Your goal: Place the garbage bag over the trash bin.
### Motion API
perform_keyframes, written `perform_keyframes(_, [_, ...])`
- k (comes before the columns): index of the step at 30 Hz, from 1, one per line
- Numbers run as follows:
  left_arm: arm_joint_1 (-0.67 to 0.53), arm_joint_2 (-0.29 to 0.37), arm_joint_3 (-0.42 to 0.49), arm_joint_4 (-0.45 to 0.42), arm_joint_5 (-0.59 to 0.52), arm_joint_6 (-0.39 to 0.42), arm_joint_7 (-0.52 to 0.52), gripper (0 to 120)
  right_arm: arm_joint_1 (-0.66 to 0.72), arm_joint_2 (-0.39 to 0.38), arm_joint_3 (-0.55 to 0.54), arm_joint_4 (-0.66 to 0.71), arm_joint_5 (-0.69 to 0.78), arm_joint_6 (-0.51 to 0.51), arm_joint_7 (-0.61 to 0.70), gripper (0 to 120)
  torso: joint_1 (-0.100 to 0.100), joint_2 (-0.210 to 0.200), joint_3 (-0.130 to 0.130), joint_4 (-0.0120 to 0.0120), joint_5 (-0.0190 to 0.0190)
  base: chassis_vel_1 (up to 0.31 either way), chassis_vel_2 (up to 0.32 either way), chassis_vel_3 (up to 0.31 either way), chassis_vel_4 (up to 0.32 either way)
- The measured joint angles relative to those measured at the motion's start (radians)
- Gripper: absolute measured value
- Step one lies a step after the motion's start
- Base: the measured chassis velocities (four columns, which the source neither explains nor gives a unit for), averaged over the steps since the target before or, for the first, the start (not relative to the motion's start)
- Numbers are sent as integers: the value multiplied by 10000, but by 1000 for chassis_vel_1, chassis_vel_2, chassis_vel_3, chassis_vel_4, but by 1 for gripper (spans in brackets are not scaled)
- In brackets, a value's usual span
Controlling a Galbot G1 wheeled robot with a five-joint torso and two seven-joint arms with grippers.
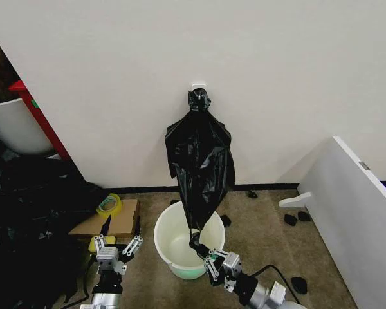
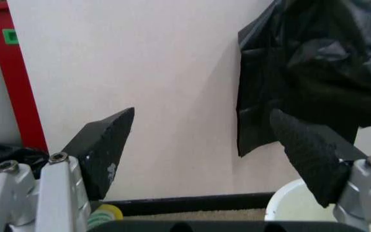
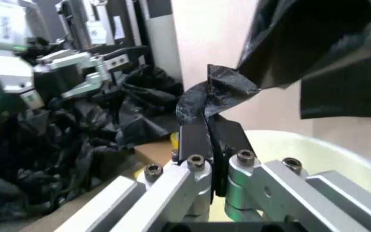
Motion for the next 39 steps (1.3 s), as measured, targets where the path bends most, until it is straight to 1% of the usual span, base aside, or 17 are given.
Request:
perform_keyframes(3, [-12,92,16,-131,-27,72,0,82,64,16,1,36,41,-24,225,0,0,0,0,0,2,0,0,0,0])
perform_keyframes(8, [-288,712,132,-692,-420,463,96,82,225,94,97,151,-5,-88,956,0,0,0,0,-1,1,0,0,0,0])
perform_keyframes(10, [-608,1484,306,-1181,-848,804,304,82,296,141,143,204,-276,-93,1244,0,0,0,0,0,-1,0,0,0,0])
perform_keyframes(12, [-691,1700,367,-1306,-985,909,352,82,323,147,150,211,-354,-93,1284,0,1,0,0,0,-1,0,0,0,0])
perform_keyframes(14, [-1183,2796,648,-1802,-1653,1337,513,84,458,176,152,213,-701,-87,1416,0,1,0,0,1,-1,0,0,0,0])
perform_keyframes(16, [-1335,3099,724,-1898,-1823,1439,548,84,487,190,151,213,-779,-85,1440,0,1,0,0,0,-1,0,0,0,0])
perform_keyframes(17, [-1866,4003,984,-2145,-2374,1794,601,86,547,233,148,213,-983,-78,1500,0,1,0,1,2,-1,0,0,0,0])
perform_keyframes(18, [-2279,4527,1171,-2276,-2745,2054,603,88,579,272,149,215,-1115,-71,1535,0,1,0,1,-4,0,0,0,0,0])
perform_keyframes(20, [-2504,4770,1270,-2333,-2936,2195,600,89,599,291,149,216,-1196,-70,1547,0,2,0,0,-5,-1,0,0,0,0])
perform_keyframes(22, [-3106,5659,1488,-2561,-3547,2647,581,95,807,337,37,201,-1370,-80,1603,0,3,0,1,-6,-1,0,0,0,0])
perform_keyframes(28, [-3413,6578,1332,-2672,-3742,3116,489,97,1495,337,-482,-59,-1527,-166,1667,0,3,0,1,9,3,0,0,0,0])
perform_keyframes(33, [-4231,7342,1578,-2672,-4106,3654,343,98,1539,473,-505,-119,-1826,-131,1681,0,3,-1,1,-3,2,0,0,0,0])
perform_keyframes(34, [-4744,7747,1836,-2629,-4274,3952,245,98,1526,557,-468,-131,-2014,-72,1681,0,3,0,1,-1,0,0,0,0,0])
perform_keyframes(35, [-4744,7747,1836,-2629,-4274,3952,245,98,1526,557,-468,-131,-2014,-72,1681,0,3,0,1,-1,0,0,0,0,0])
perform_keyframes(37, [-5836,8274,2477,-2473,-4708,4490,86,98,1519,642,-406,-142,-2133,-15,1681,0,2,-1,0,2,1,0,0,0,0])
perform_keyframes(38, [-5836,8274,2477,-2473,-4708,4490,86,98,1519,642,-406,-142,-2133,-15,1681,0,2,-1,0,2,1,0,0,0,0])
perform_keyframes(39, [-6443,8429,2895,-2345,-4933,4687,6,98,1520,649,-369,-142,-2146,3,1681,0,2,-1,1,-3,0,0,0,0,0])
